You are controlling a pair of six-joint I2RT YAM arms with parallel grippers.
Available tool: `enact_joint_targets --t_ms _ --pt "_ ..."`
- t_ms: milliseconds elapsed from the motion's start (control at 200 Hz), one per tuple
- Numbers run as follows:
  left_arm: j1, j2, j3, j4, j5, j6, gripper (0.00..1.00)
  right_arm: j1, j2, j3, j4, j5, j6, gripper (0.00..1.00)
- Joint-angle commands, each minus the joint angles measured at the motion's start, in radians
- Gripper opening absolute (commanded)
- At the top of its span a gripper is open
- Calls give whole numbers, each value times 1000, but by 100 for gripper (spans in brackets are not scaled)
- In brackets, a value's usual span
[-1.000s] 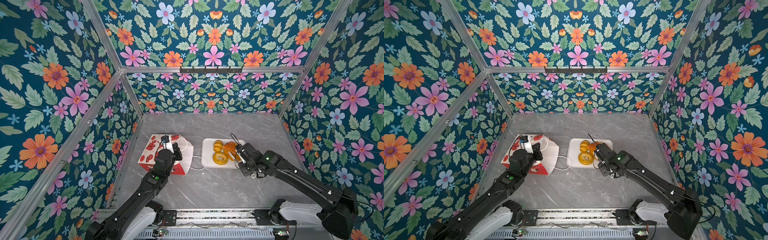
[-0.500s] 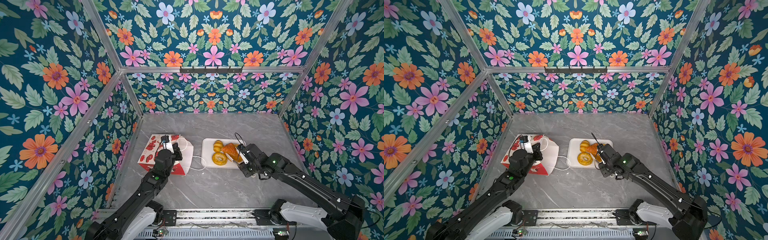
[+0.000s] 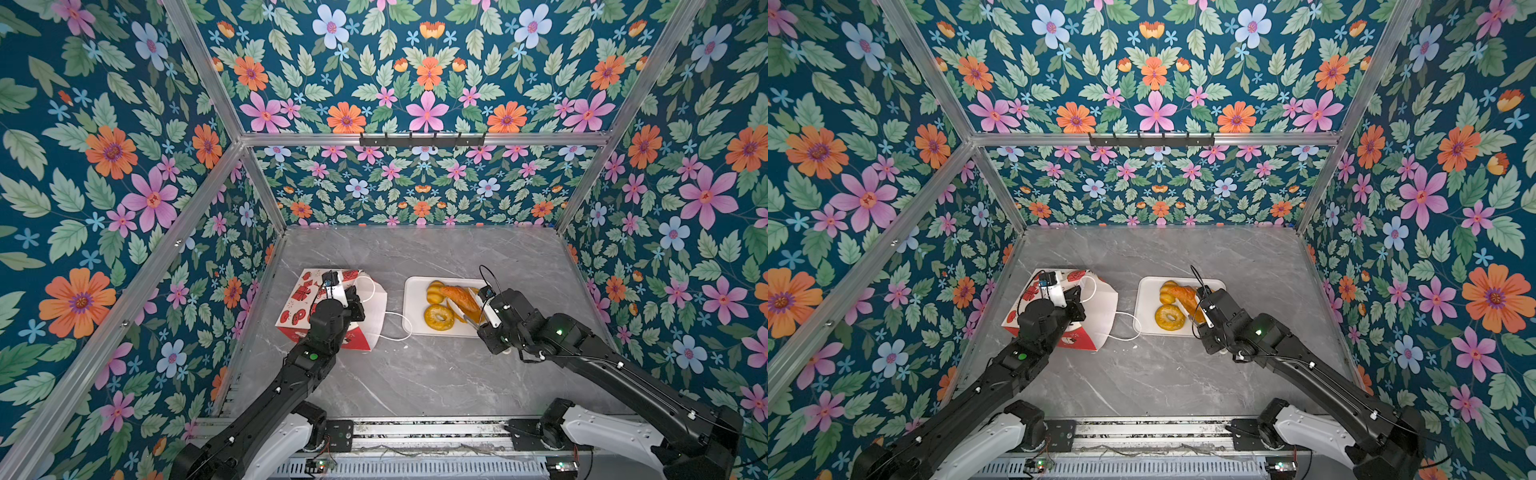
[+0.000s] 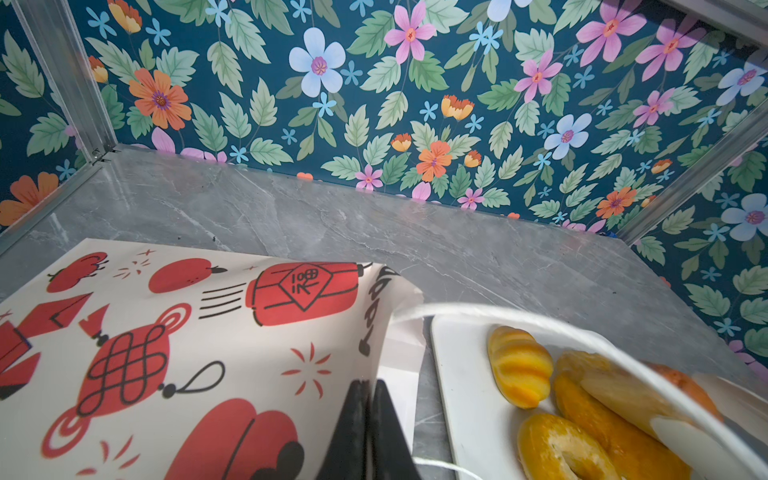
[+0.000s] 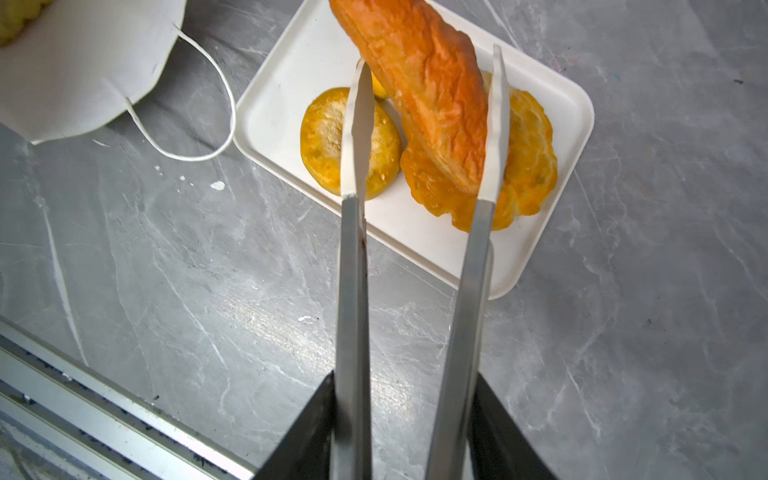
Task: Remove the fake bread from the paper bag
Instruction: 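Lower the orange bread onto the tray and open the tongs, then move the right-held tongs back into the bag toward the yellow bread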
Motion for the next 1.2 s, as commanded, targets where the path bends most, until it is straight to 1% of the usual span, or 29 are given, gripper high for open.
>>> enact_joint_targets --t_ms 0,140,275,510,650,715,840,965,1095,1195 --pt "2 4 4 41 3 -8 8 1 3 -4 60 -21 2 47" --pt "2 8 7 43 8 -9 8 1 39 -19 69 -27 -6 47" --pt "2 6 9 40 6 -9 8 1 48 -28 85 -64 -6 47" --pt "2 15 13 45 12 -9 8 2 51 -59 117 -200 11 47" --pt "2 13 11 46 16 -9 8 2 59 -76 124 -234 26 47" --pt "2 14 11 46 16 -9 8 3 54 -85 132 -236 31 47" --pt "2 12 6 48 15 -12 8 1 42 -88 134 -199 34 47" --pt "2 6 8 45 14 -10 8 2 -19 -100 175 -170 33 47" --pt "2 1 17 29 10 -3 8 1 -101 -117 229 -165 32 47" --pt "2 -6 39 -12 4 24 8 1 -112 -111 243 -188 35 47"
